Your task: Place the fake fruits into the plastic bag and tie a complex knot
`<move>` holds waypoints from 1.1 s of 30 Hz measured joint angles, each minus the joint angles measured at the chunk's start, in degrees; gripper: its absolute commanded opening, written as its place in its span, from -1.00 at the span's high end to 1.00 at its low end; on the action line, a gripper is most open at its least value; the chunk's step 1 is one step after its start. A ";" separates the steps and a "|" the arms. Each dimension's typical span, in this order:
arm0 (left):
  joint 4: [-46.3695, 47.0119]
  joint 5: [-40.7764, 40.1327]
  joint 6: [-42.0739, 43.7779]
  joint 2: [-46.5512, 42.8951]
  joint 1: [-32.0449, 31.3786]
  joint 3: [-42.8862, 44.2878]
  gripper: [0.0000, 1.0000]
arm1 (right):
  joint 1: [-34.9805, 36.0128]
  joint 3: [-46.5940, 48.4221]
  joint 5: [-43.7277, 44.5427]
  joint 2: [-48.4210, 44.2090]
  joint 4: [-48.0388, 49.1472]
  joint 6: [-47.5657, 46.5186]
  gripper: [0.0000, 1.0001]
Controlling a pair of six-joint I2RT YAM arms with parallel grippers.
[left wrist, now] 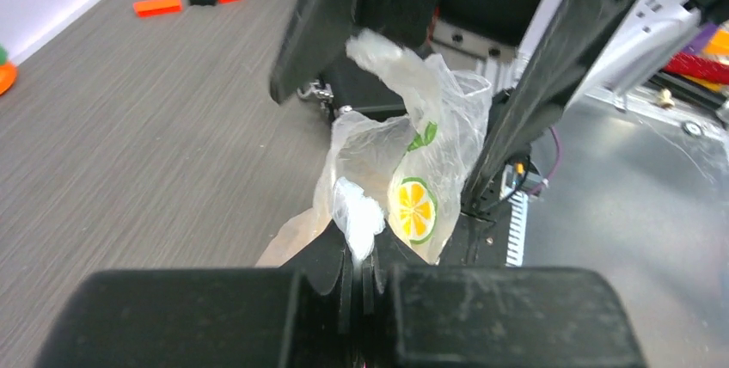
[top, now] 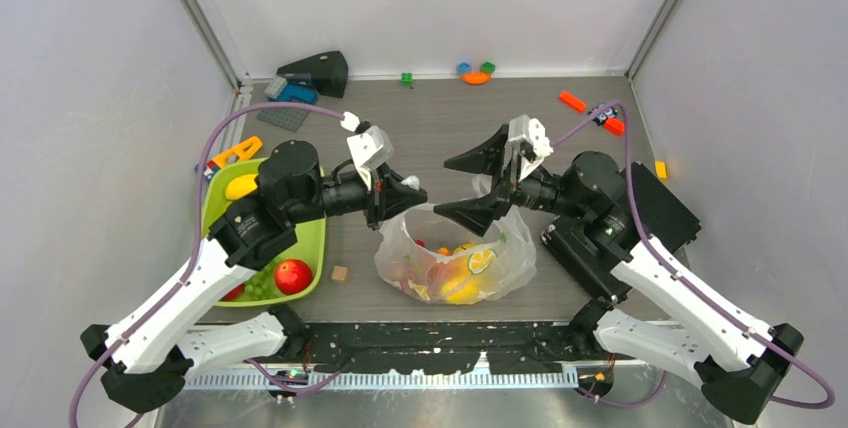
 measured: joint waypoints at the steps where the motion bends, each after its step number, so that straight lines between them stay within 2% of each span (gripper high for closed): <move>1: -0.13 1.03 0.52 0.00 0.00 0.00 1.00 | 0.00 1.18 -0.39 0.07 -0.26 0.26 -0.70; 4: -1.03 4.52 2.34 -0.02 0.00 0.04 1.00 | 0.00 6.34 -2.14 1.40 -1.77 0.94 -0.55; 8: -3.13 8.24 4.50 -0.04 0.02 0.66 1.00 | 0.07 11.58 -7.02 3.78 -1.60 2.21 -0.45; 18: -4.83 14.80 6.47 0.22 0.02 1.44 1.00 | 3.67 13.14 -16.31 9.75 -4.59 1.92 -0.18; 33: -5.01 18.36 6.60 1.60 0.00 1.53 1.00 | 4.39 13.25 -18.12 10.58 -4.74 1.92 0.37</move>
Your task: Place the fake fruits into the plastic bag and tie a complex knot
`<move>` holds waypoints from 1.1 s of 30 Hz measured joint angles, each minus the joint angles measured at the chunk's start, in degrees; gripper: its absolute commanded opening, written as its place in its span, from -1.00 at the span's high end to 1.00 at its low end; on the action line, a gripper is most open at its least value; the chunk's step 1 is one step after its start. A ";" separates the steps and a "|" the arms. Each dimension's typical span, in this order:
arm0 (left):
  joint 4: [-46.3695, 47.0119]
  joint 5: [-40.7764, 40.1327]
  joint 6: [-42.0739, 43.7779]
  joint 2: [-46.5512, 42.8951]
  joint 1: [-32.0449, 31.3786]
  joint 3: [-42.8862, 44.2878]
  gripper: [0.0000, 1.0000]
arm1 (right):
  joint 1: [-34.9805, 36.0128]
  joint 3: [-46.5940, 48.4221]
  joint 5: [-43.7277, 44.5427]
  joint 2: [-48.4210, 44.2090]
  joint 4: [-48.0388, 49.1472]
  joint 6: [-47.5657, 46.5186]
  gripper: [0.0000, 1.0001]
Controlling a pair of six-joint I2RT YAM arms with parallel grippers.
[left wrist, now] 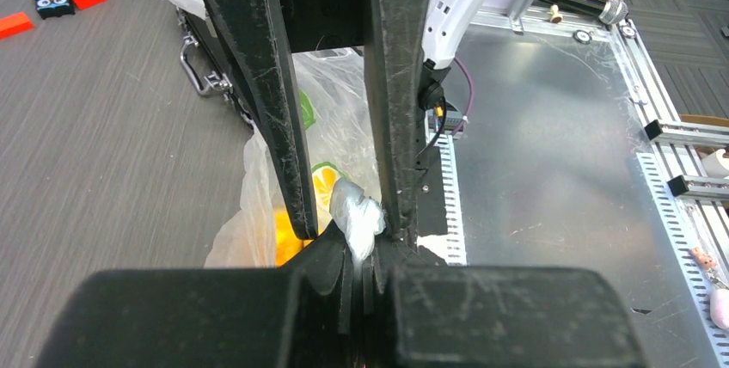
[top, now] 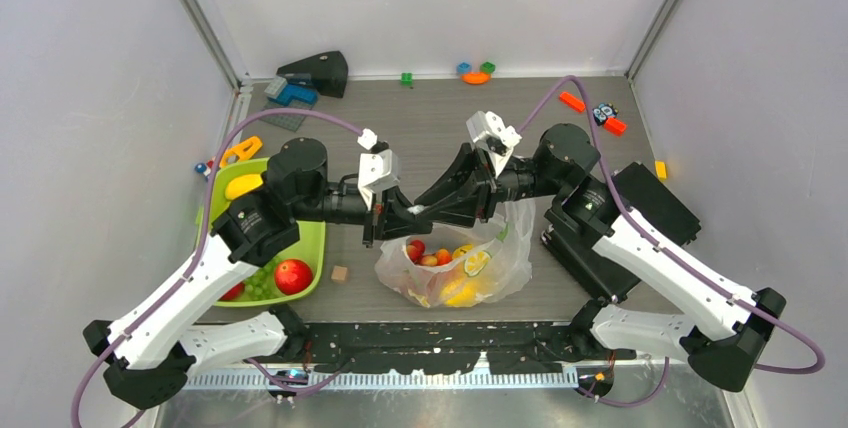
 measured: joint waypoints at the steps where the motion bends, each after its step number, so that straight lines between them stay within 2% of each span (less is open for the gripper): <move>1: -0.02 0.02 0.00 0.00 0.00 0.00 1.00 | 0.00 0.00 0.02 0.02 -0.02 -0.09 0.42; 3: -0.02 0.09 -0.02 0.00 0.00 0.00 1.00 | 0.00 0.00 0.24 0.02 -0.02 -0.26 0.69; 5: -0.07 0.42 -0.11 0.00 0.00 0.00 1.00 | 0.00 0.00 0.57 0.02 -0.09 -0.57 0.86; 6: -0.15 0.13 -0.07 -0.07 0.00 0.00 0.85 | 0.00 0.00 0.37 0.02 -0.13 -0.63 0.88; 8: -0.24 -0.04 -0.17 -0.07 0.04 0.00 0.20 | 0.17 0.02 0.42 -0.13 -0.04 -0.90 0.90; 9: -0.13 -0.13 0.09 -0.07 0.04 0.00 -0.05 | 0.24 0.00 0.61 -0.24 -0.04 -0.90 0.90; 10: 0.04 -0.52 0.31 -0.07 0.04 0.00 -0.18 | 0.28 0.02 0.68 -0.33 -0.09 -0.90 0.90; 12: 0.57 -1.14 -0.28 -0.13 0.02 -0.15 -0.30 | 0.46 0.00 1.36 -0.70 -0.09 -0.90 0.90; 14: 2.40 -1.57 -1.44 -0.61 0.02 -1.55 -0.29 | 0.50 -0.20 2.27 -1.42 0.04 -0.90 0.90; 25: 19.78 -1.03 -11.08 -5.01 1.14 -18.12 0.16 | 0.50 -1.49 8.20 -4.74 0.46 -1.01 0.90; 33: 31.50 0.90 -19.80 -4.02 1.14 -22.84 0.23 | 0.50 -2.29 15.06 -5.40 0.31 -1.09 0.90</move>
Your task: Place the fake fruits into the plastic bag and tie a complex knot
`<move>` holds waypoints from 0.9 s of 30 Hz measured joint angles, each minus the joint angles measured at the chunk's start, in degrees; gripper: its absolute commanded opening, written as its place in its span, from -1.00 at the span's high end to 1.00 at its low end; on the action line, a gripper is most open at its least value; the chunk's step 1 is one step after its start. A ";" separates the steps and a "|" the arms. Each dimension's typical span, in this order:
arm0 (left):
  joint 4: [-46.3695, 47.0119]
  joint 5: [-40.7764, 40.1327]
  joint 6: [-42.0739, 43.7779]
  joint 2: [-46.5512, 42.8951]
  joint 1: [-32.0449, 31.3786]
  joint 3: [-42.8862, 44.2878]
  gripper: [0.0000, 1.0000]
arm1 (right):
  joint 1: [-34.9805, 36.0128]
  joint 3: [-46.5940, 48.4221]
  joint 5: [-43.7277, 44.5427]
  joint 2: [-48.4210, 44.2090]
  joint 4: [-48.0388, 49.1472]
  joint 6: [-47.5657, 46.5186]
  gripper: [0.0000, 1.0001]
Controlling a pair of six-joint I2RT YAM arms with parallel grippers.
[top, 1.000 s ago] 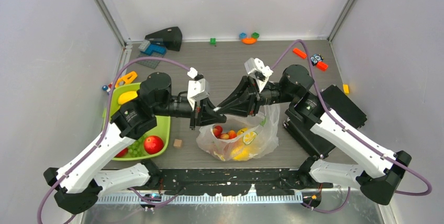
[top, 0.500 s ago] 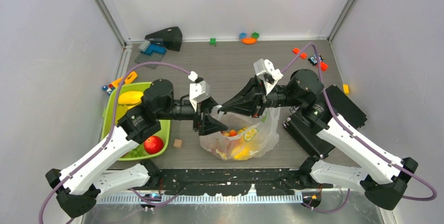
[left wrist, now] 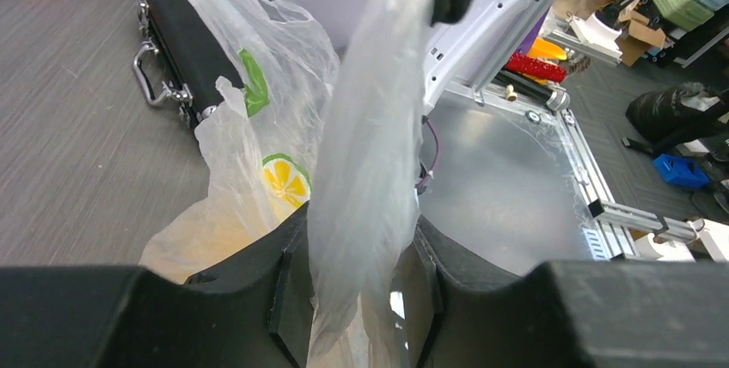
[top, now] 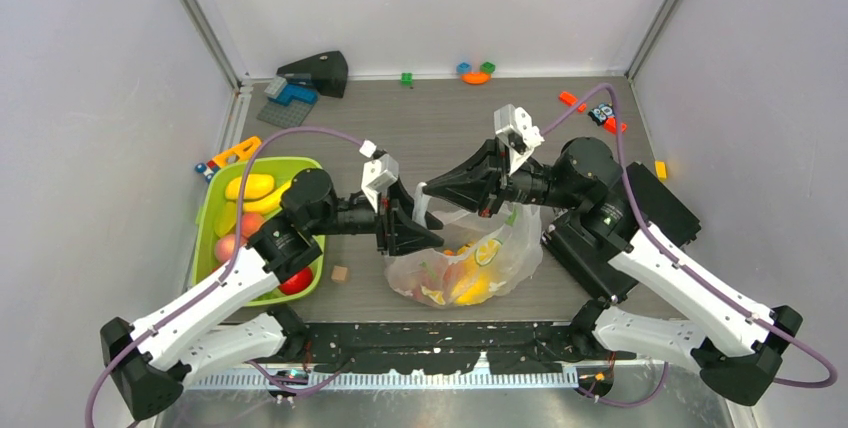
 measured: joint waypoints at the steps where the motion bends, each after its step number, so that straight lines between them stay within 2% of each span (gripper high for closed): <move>1: 0.76 0.00 -0.81 0.04 0.00 -0.35 0.25 | 0.00 -0.09 1.22 -0.17 -0.22 -0.07 0.90; 4: 2.03 -0.02 -1.73 0.20 0.00 -0.63 0.38 | 0.04 -0.15 4.15 -0.48 -1.01 -0.24 0.90; 8: 2.10 -0.59 -2.29 0.52 0.02 -0.63 0.94 | 0.04 -0.17 8.00 -0.48 -2.29 -0.39 0.90; 9: 1.84 -1.16 -2.36 0.55 0.02 -0.63 1.00 | 0.04 -0.17 8.81 -0.48 -2.62 -0.42 0.90; 12: -0.35 -4.35 -1.36 0.52 0.20 -0.28 1.00 | 0.15 -0.17 10.95 -0.48 -3.54 -0.46 0.86; 14: -3.65 -7.17 -0.98 0.52 0.92 0.87 1.00 | 0.15 -0.17 12.63 -0.48 -4.37 -0.66 0.54; 15: -5.44 -8.50 -1.01 0.52 1.46 1.64 1.00 | 0.13 -0.17 13.55 -0.48 -4.68 -0.83 0.25; 16: -6.86 -9.42 -1.07 0.52 2.10 2.27 1.00 | 0.09 -0.17 14.75 -0.48 -5.07 -0.94 0.11; 17: -9.31 -10.43 -1.22 0.57 3.45 3.39 1.00 | -0.04 -0.13 15.91 -0.48 -5.46 -1.09 -0.21; 18: -11.26 -11.10 -1.33 0.68 4.76 4.42 1.00 | -0.24 -0.09 17.16 -0.48 -5.90 -1.46 -0.36; 19: -13.03 -11.78 -1.46 0.90 6.36 5.60 1.00 | -0.46 -0.07 18.10 -0.48 -6.25 -1.42 -0.63; 21: -16.37 -12.07 -1.55 1.66 9.66 8.00 1.00 | -0.96 -0.07 20.59 -0.66 -6.99 -2.19 -0.88; 23: -19.65 -11.82 -1.92 3.04 13.29 10.47 1.00 | -1.38 -0.07 23.39 -1.46 -8.68 -3.08 -0.98; 27: -23.82 -10.91 -2.51 5.95 18.16 12.68 1.00 | -2.03 -0.07 30.91 -4.46 -11.67 -4.79 -0.92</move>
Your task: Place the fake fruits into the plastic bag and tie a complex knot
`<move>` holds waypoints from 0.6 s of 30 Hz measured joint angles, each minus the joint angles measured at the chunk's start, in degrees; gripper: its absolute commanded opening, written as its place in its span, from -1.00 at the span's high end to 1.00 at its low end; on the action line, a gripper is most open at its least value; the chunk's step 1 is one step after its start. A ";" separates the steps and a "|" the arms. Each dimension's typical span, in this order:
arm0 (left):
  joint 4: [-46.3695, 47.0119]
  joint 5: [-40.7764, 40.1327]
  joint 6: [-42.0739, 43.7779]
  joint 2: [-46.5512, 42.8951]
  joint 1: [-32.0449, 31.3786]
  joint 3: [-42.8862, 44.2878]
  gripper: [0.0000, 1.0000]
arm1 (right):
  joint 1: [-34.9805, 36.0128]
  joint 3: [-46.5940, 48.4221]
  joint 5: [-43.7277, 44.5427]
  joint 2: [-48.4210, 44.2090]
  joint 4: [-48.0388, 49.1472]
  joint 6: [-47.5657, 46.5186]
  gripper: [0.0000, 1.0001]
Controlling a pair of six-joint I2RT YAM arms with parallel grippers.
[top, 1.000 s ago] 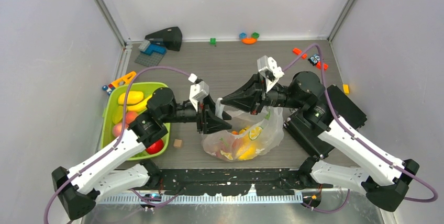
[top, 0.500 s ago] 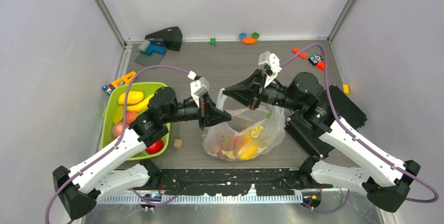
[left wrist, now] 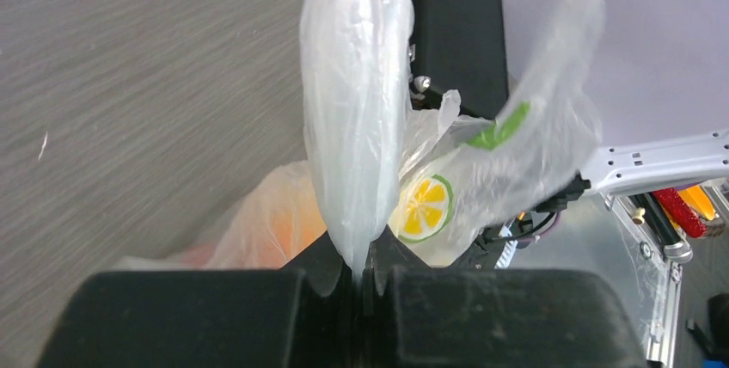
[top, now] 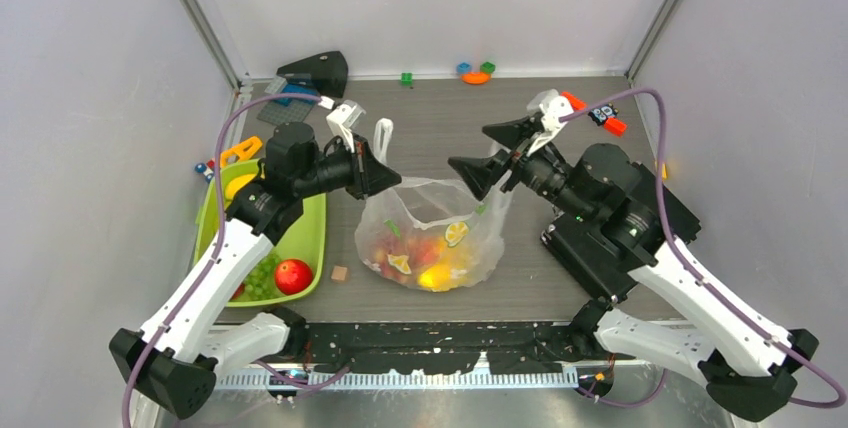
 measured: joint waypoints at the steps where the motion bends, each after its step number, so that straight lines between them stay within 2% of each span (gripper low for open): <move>1: -0.85 0.00 0.00 0.50 0.81 0.00 1.00 | -0.07 -0.02 2.43 -0.96 -0.87 -0.42 -0.91; 5: -1.99 0.07 0.04 1.07 2.49 -0.31 1.00 | -0.31 -0.90 10.40 -5.38 -3.48 -1.99 -0.91; 8: -1.92 0.13 0.15 1.05 3.67 -0.63 1.00 | -0.37 -2.80 12.83 -8.74 -5.31 -2.45 -0.91; 15: -1.92 0.13 0.52 1.03 5.38 -1.75 1.00 | -0.07 -11.41 8.92 -14.08 -5.88 -1.22 -0.91; 18: -1.92 0.11 1.03 0.98 5.73 -1.99 1.00 | 2.27 -16.57 8.48 -15.72 -5.88 -1.25 -0.91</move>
